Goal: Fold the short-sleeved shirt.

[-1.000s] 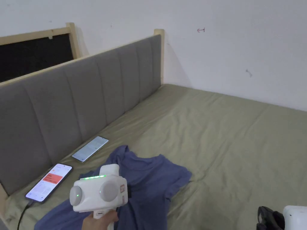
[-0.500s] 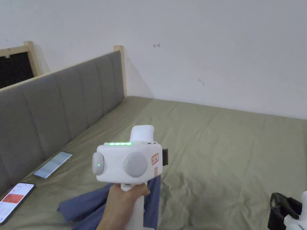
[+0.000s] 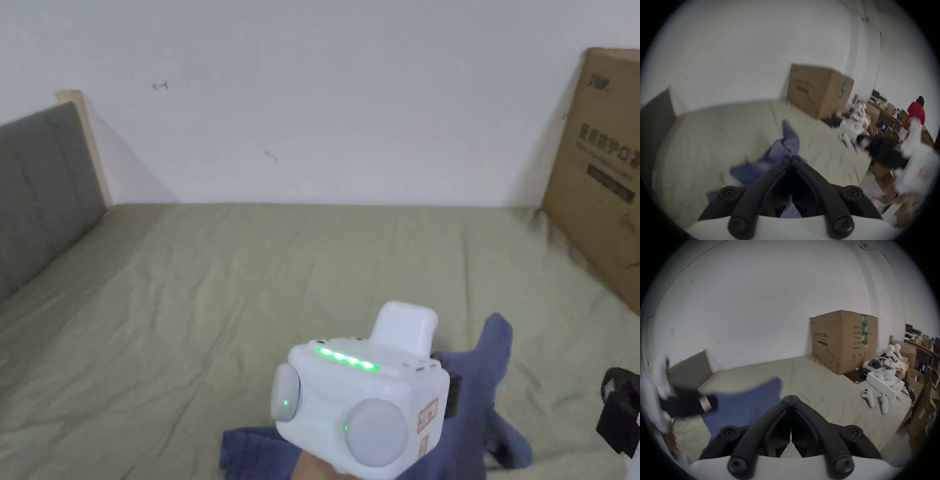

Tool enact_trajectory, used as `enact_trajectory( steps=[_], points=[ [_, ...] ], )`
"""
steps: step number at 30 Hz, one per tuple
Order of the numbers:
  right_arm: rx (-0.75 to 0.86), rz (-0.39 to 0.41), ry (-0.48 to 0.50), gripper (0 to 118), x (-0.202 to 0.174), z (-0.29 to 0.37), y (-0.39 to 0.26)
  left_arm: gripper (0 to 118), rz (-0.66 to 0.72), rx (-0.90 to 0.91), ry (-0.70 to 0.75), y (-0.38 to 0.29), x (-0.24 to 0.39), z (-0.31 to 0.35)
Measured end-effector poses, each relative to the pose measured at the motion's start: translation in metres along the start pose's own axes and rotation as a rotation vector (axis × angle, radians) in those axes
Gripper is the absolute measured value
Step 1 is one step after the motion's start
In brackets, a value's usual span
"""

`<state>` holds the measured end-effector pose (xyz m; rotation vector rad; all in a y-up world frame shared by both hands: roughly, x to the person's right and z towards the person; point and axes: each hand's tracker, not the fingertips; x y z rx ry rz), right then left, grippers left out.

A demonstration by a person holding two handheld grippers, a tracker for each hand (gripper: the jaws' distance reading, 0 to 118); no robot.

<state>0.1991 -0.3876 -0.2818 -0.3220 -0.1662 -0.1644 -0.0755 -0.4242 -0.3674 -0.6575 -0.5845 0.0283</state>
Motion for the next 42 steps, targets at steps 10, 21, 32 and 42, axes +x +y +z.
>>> enact_trajectory(
  steps=[10, 21, 32, 42],
  points=[
    [-0.126, -0.014, -0.041, 0, 0.023, -0.01, -0.034, 52, -0.037, -0.366, 0.036, -0.103, 0.001, -0.095],
    [-0.156, 0.069, 0.06, 0, -0.022, -0.02, -0.041, 1, 0.128, -0.176, 0.102, -0.084, -0.056, -0.012],
    [-0.22, 0.128, 0.154, 0, -0.072, -0.039, -0.058, 0, 0.344, -0.211, 0.394, -0.101, -0.165, 0.032],
    [-0.277, 0.149, 0.173, 0, -0.085, -0.062, -0.07, 55, 0.422, -0.281, 0.473, -0.07, -0.238, -0.051]
  ],
)
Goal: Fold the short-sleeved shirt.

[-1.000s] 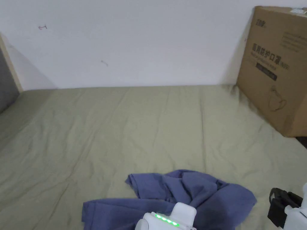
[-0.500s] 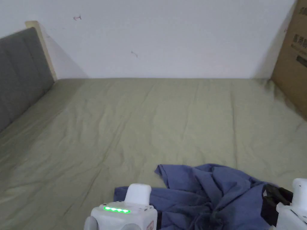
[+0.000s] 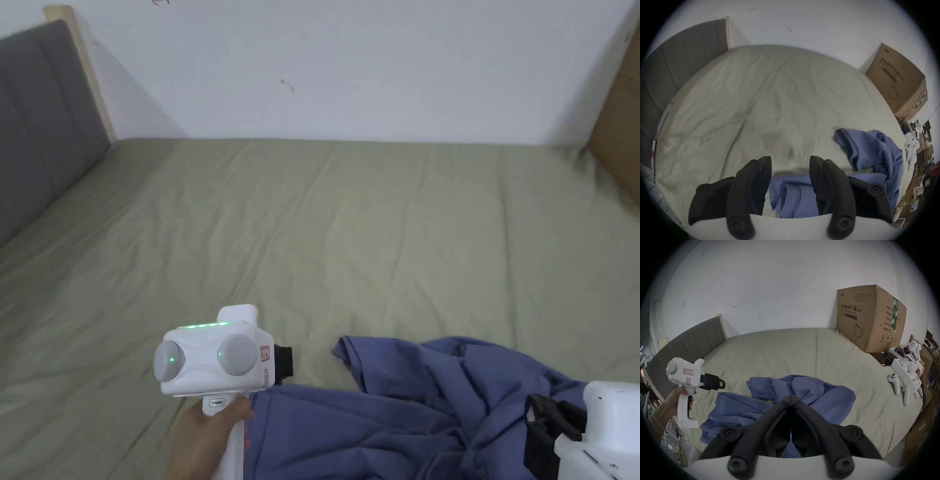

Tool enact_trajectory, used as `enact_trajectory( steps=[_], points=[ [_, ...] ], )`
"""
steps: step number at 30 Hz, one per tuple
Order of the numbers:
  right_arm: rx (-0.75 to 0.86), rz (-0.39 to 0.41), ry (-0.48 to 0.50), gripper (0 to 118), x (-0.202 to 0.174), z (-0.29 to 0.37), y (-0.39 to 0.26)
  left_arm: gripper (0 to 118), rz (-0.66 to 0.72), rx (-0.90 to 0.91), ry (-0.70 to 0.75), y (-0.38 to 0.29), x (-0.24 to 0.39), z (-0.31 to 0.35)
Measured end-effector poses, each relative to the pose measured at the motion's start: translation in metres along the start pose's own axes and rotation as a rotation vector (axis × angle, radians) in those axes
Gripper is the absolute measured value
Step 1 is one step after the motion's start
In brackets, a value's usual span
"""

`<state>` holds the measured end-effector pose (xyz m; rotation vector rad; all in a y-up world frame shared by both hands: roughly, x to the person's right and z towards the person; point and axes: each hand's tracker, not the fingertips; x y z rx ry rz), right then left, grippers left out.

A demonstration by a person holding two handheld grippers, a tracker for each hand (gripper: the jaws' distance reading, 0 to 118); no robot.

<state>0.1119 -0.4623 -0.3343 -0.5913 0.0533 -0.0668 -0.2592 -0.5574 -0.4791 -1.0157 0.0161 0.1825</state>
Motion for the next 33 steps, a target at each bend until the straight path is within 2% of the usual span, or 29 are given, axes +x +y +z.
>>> enact_trajectory(
  steps=[3, 4, 5, 6, 9, 12, 17, 22, 24, 25, 27, 28, 33],
  points=[
    [-0.023, 0.006, -0.001, 0, 0.0, -0.006, -0.002, 50, -0.032, -0.099, -0.005, -0.02, 0.007, -0.021],
    [-0.029, 0.008, -0.001, 0, 0.0, -0.008, -0.003, 46, -0.059, -0.019, 0.029, -0.028, 0.011, -0.018],
    [-0.034, 0.011, 0.0, 0, 0.001, -0.009, -0.003, 36, -0.092, 0.019, 0.04, -0.03, 0.014, -0.013],
    [-0.037, 0.014, 0.0, 0, 0.001, -0.01, -0.003, 2, -0.089, -0.004, 0.036, -0.029, 0.015, -0.011],
    [-0.045, 0.014, -0.003, 0, 0.005, -0.016, -0.004, 2, -0.039, -0.034, 0.002, -0.026, 0.014, -0.015],
    [-0.05, -0.014, 0.024, 0, 0.005, -0.017, 0.001, 2, -0.078, -0.027, 0.004, -0.027, 0.011, -0.009],
    [-0.041, 0.001, 0.036, 0, 0.013, -0.025, 0.017, 2, -0.026, 0.062, -0.073, -0.024, 0.005, 0.023],
    [-0.075, -0.017, 0.155, 0, 0.028, -0.048, 0.054, 2, -0.115, 0.218, -0.124, -0.016, 0.009, 0.084],
    [-0.128, 0.011, 0.198, 3, 0.033, -0.069, 0.074, 2, -0.135, 0.255, -0.15, -0.015, 0.01, 0.102],
    [-0.185, 0.031, 0.223, 24, 0.035, -0.086, 0.085, 2, -0.127, 0.261, -0.156, -0.017, 0.01, 0.109],
    [-0.268, 0.092, 0.236, 91, 0.03, -0.12, 0.099, 2, -0.135, 0.276, -0.152, -0.02, 0.01, 0.116],
    [-0.29, 0.121, 0.216, 97, 0.027, -0.14, 0.101, 2, -0.141, 0.282, -0.149, -0.022, 0.011, 0.119],
    [-0.489, 0.313, 0.129, 97, 0.012, -0.233, 0.104, 2, -0.173, 0.265, -0.122, -0.032, 0.011, 0.117]
  ],
)
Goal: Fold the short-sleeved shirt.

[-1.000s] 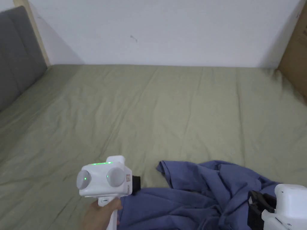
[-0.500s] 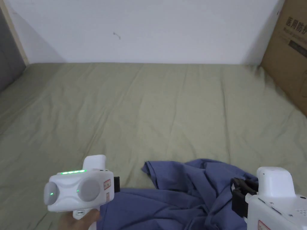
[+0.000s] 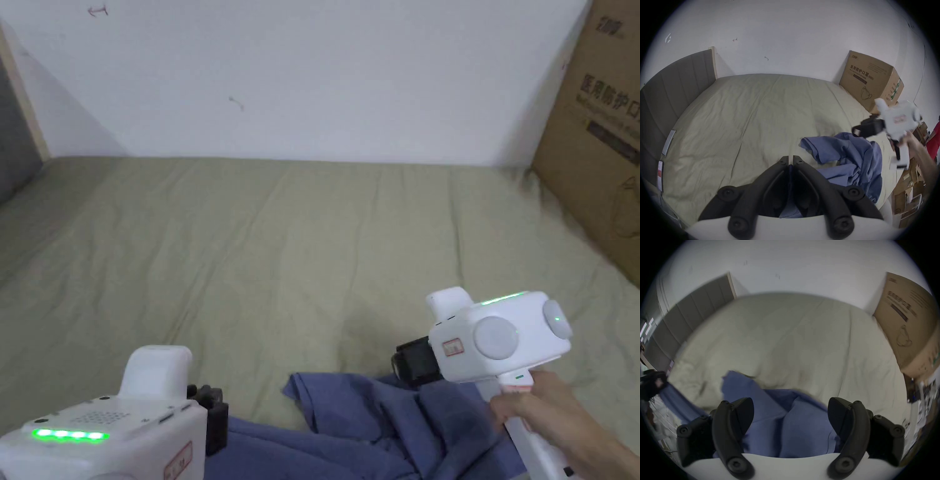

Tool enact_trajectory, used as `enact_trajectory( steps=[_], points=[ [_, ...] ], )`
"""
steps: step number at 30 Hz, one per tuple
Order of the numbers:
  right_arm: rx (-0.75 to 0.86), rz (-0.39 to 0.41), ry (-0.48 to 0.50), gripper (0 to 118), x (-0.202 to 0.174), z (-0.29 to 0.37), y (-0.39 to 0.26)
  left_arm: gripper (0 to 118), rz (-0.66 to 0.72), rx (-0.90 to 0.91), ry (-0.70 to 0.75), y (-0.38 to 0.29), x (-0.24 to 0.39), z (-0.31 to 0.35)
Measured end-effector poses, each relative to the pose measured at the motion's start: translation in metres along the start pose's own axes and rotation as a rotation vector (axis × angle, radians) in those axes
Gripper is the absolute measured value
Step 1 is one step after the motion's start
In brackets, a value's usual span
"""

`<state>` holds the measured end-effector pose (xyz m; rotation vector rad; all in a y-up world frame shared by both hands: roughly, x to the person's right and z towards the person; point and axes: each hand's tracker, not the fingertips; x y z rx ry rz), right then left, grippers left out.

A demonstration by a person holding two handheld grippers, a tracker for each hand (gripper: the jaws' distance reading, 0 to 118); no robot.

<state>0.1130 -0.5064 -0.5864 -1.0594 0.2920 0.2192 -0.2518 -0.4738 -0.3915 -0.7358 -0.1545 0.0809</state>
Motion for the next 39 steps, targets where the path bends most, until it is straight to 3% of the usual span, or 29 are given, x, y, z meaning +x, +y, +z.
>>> enact_trajectory(
  steps=[4, 6, 7, 8, 9, 11, 12, 13, 14, 16, 18, 21, 25, 30, 39],
  points=[
    [-0.146, 0.119, -0.024, 95, 0.005, -0.056, 0.016, 2, 0.014, -0.022, 0.008, -0.009, -0.004, -0.006],
    [-0.229, 0.113, -0.041, 83, 0.002, -0.072, 0.015, 2, 0.029, -0.033, 0.01, -0.011, -0.006, -0.009],
    [-0.242, 0.1, -0.015, 78, 0.003, -0.076, 0.013, 2, 0.032, -0.036, 0.011, -0.012, -0.006, -0.01],
    [-0.234, 0.052, 0.072, 78, 0.003, -0.076, 0.015, 2, 0.033, -0.039, 0.012, -0.012, -0.006, -0.01],
    [-0.219, 0.055, 0.007, 70, 0.0, -0.075, 0.018, 2, 0.029, -0.041, 0.011, -0.013, -0.005, -0.011],
    [-0.22, 0.138, 0.024, 64, -0.013, -0.06, 0.016, 2, 0.012, -0.046, 0.017, -0.012, -0.004, -0.011],
    [-0.21, 0.142, 0.02, 45, -0.016, -0.056, 0.019, 2, 0.004, -0.045, 0.019, -0.012, -0.003, -0.011],
    [-0.191, 0.138, -0.008, 17, -0.019, -0.051, 0.022, 2, -0.001, -0.043, 0.021, -0.011, -0.001, -0.01],
    [-0.153, 0.118, -0.043, 4, -0.019, -0.041, 0.022, 2, 0.003, -0.043, 0.021, -0.009, -0.001, -0.007],
    [-0.136, 0.008, 0.043, 4, -0.013, -0.028, 0.026, 2, 0.01, -0.035, 0.014, -0.006, -0.001, -0.002],
    [-0.084, -0.047, 0.074, 4, 0.003, -0.011, 0.03, 2, -0.002, -0.026, 0.018, -0.002, 0.0, 0.003],
    [0.008, -0.058, 0.066, 4, 0.014, 0.035, 0.033, 2, -0.044, -0.004, 0.043, 0.009, 0.001, 0.015],
    [0.176, -0.168, 0.073, 4, 0.057, 0.115, 0.039, 2, -0.065, 0.058, 0.092, 0.031, -0.002, 0.036],
    [0.355, -0.236, 0.024, 4, 0.104, 0.222, 0.032, 2, -0.099, 0.153, 0.182, 0.068, -0.009, 0.064],
    [0.565, -0.369, -0.03, 4, 0.155, 0.35, 0.009, 2, -0.04, 0.279, 0.233, 0.149, -0.026, 0.098]
  ],
)
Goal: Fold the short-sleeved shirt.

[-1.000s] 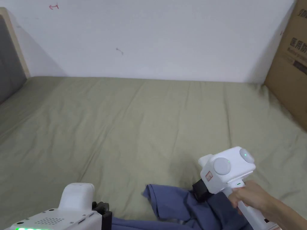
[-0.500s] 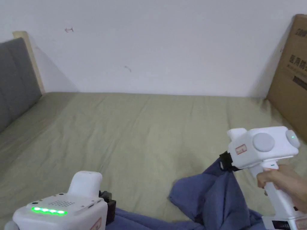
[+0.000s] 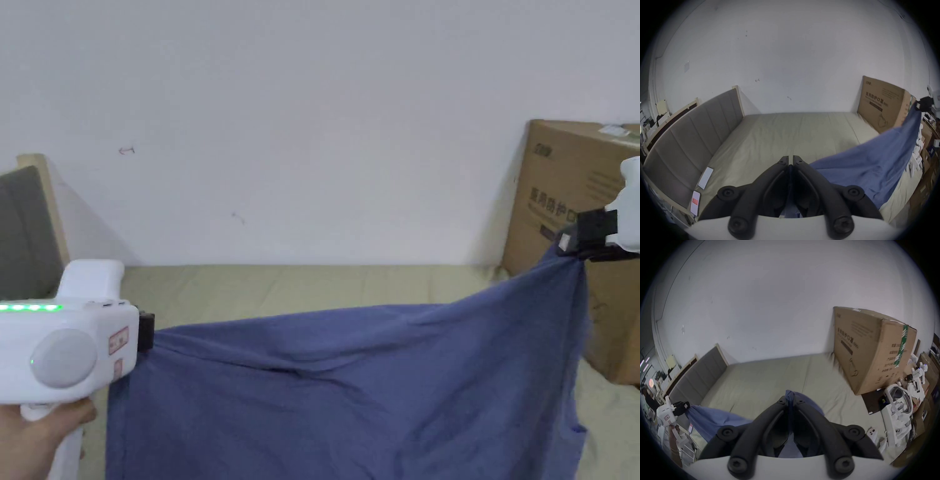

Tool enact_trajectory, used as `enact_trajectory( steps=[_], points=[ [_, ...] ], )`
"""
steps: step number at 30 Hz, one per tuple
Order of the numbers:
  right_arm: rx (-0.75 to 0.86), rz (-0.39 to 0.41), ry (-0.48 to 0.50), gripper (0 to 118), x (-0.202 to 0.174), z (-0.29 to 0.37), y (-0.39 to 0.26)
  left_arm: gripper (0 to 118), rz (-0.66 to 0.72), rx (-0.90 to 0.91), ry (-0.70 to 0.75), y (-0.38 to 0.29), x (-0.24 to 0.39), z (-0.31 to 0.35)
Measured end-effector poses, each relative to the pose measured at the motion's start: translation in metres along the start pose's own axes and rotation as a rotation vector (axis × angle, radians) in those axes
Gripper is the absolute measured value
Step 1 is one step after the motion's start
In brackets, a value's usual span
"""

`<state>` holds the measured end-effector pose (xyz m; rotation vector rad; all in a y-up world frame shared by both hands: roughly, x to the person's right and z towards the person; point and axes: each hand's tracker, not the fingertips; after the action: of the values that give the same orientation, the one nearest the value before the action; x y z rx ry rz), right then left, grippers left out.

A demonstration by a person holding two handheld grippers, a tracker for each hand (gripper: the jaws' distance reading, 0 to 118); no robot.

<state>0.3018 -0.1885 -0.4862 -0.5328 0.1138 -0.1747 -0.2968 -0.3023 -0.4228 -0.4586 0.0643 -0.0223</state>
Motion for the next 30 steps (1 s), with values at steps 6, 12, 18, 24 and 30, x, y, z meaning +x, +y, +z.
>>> enact_trajectory(
  steps=[6, 12, 18, 24, 30],
  points=[
    [0.045, -0.042, 0.009, 4, -0.008, 0.006, 0.037, 2, 0.0, 0.069, 0.048, 0.061, 0.003, -0.009],
    [0.074, -0.15, 0.025, 4, -0.011, -0.013, 0.095, 2, -0.003, 0.118, 0.113, 0.122, -0.006, -0.033],
    [0.144, -0.13, 0.025, 4, -0.042, -0.008, 0.154, 2, 0.046, 0.198, 0.122, 0.178, -0.013, -0.042],
    [0.233, -0.131, 0.02, 4, -0.068, 0.013, 0.209, 2, 0.049, 0.263, 0.15, 0.23, -0.018, -0.046],
    [0.231, -0.098, 0.0, 4, -0.072, 0.001, 0.205, 2, 0.006, 0.285, 0.18, 0.234, -0.016, -0.061]
  ],
)
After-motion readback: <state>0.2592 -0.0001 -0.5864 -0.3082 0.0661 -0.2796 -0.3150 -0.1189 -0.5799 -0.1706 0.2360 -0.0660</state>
